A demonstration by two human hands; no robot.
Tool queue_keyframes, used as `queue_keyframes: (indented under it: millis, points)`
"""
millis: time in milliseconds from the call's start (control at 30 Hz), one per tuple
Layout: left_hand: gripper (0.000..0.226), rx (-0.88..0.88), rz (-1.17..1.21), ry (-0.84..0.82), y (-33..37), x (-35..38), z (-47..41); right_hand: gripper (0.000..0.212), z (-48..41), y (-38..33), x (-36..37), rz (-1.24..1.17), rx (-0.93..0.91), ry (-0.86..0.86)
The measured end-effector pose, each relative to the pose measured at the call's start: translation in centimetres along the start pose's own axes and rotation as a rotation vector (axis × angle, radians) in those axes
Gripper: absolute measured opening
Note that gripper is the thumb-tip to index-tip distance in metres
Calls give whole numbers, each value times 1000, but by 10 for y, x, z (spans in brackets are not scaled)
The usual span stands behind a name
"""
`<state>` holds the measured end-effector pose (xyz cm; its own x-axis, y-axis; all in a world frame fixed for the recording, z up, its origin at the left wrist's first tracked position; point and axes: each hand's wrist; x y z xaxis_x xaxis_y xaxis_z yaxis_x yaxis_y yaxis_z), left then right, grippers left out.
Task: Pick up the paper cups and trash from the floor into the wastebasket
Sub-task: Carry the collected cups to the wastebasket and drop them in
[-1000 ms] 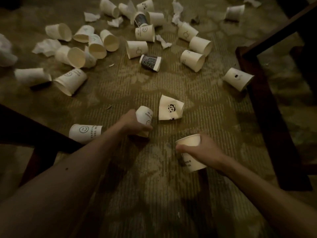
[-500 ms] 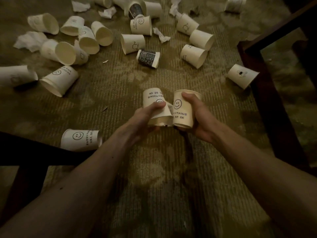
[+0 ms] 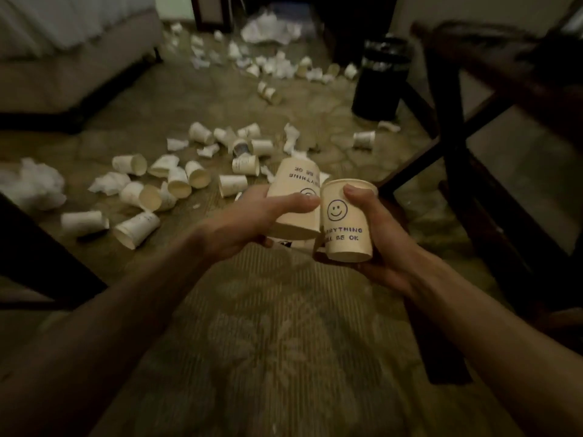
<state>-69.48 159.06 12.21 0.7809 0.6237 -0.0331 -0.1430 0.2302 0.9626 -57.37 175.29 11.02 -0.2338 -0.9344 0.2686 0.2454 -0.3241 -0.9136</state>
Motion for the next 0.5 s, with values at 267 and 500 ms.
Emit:
queue_keyframes:
  millis: [267, 500]
  points:
    - [35, 181, -260, 65, 172, 53, 94, 66, 116, -95, 35, -249, -215, -87]
    - [35, 143, -106, 65, 288, 66, 151, 59, 180, -198, 89, -266, -101, 80]
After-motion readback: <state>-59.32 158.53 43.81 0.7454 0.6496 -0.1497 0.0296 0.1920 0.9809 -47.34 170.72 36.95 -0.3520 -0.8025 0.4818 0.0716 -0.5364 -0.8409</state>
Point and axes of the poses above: each hand's wrist, its own z-axis away from the middle knuckle, its own x-axis out of the palm, y = z × x, and after that the axes turned 10 degrees about z, right-handed
